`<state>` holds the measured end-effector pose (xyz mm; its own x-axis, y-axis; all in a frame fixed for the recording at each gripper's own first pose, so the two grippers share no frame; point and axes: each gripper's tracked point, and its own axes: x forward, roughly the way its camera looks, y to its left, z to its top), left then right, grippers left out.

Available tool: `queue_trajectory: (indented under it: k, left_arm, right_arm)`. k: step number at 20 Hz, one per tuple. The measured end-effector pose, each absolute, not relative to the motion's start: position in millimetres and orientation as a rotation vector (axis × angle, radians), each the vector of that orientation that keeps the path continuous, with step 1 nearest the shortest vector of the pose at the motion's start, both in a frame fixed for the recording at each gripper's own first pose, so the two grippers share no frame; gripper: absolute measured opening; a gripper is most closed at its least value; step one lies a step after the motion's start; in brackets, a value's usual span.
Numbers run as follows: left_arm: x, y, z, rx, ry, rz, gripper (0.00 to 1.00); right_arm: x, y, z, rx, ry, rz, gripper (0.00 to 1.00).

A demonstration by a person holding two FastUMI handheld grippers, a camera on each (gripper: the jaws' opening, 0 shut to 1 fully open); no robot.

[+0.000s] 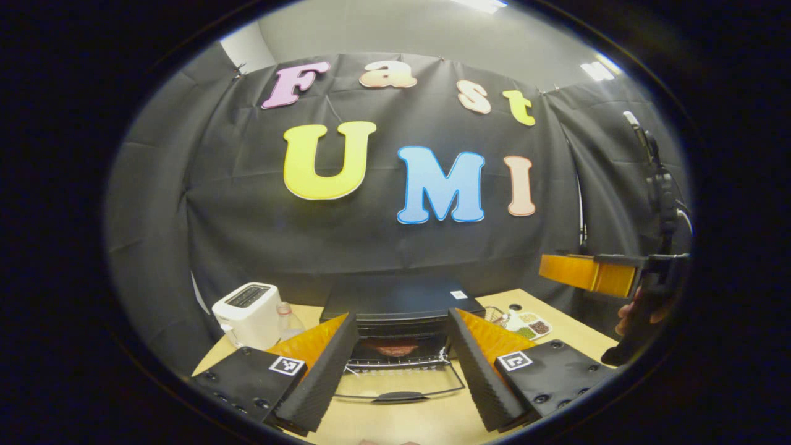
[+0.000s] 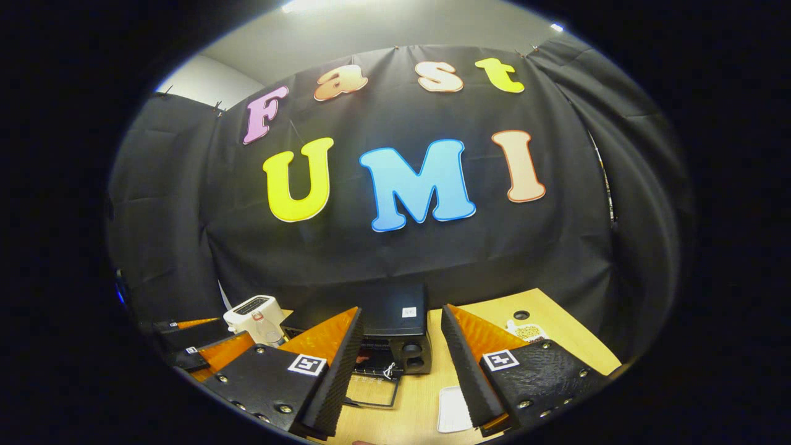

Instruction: Open the electric oven with the left hand, put the food in, and close the electric oven.

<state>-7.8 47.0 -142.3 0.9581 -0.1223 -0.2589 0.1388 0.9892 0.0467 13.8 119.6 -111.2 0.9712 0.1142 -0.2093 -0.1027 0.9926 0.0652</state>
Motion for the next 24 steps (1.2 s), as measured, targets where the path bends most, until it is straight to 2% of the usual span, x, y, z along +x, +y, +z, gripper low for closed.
queue_trajectory:
  k: [1,2,3,4,5,6,8,12,15,24]
  left_arm:
    - [-7,44,-141,0.062,0.258,-0.132,1.00]
    - [-7,42,-144,0.062,0.260,-0.134,0.92]
    - [-6,41,-146,0.066,0.267,-0.132,1.00]
    - [-6,40,-151,0.069,0.280,-0.131,0.99]
    - [-5,38,-162,0.066,0.312,-0.132,0.97]
    - [-6,37,-179,0.054,0.354,-0.138,0.97]
    - [-7,35,-218,0.010,0.462,-0.142,0.98]
    - [-13,53,-300,0.069,0.664,-0.085,1.00]
    - [-17,53,-346,0.110,0.769,-0.101,0.98]
    - [-16,66,-436,0.073,1.036,-0.086,1.00]
  right_arm:
    - [12,115,-106,0.051,0.199,0.100,0.77]
    - [10,110,-102,0.044,0.185,0.094,0.77]
    - [9,106,-99,0.033,0.176,0.089,0.77]
    - [8,103,-98,0.022,0.173,0.086,0.78]
    - [6,101,-99,0.012,0.175,0.089,0.89]
    - [5,99,-100,0.003,0.175,0.089,0.88]
    - [2,96,-103,0.005,0.180,0.090,0.93]
    - [0,81,-101,-0.001,0.190,0.074,0.94]
    - [-3,65,-104,-0.013,0.204,0.045,0.93]
    - [-12,22,-115,-0.018,0.251,-0.069,0.94]
